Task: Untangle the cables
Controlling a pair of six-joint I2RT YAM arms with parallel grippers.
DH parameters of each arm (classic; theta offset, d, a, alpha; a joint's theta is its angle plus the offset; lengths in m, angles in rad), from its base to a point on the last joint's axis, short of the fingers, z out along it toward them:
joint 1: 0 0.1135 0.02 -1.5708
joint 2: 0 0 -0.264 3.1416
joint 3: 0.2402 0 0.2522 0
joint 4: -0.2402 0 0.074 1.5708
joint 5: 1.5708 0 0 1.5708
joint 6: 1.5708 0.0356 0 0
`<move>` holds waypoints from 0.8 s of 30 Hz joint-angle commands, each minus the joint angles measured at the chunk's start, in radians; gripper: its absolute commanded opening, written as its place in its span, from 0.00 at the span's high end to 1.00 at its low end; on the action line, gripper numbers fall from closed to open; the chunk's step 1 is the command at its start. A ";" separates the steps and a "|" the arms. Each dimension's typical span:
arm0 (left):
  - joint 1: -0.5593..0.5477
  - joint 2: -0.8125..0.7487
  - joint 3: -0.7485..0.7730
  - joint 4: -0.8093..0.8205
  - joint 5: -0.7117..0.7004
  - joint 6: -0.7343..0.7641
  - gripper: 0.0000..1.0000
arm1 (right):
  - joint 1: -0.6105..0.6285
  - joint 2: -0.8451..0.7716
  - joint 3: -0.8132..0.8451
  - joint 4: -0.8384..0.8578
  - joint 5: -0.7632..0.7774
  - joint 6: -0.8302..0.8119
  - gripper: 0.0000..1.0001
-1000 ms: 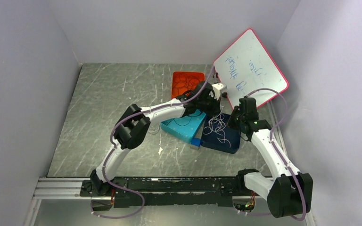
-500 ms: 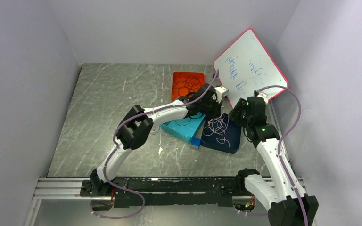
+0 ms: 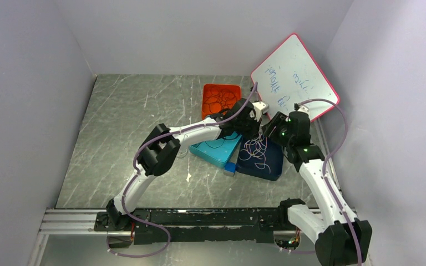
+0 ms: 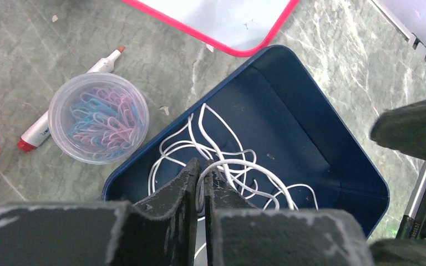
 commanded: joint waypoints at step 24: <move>-0.004 -0.111 -0.085 0.068 0.007 0.011 0.80 | -0.018 0.155 -0.159 0.222 0.001 0.060 1.00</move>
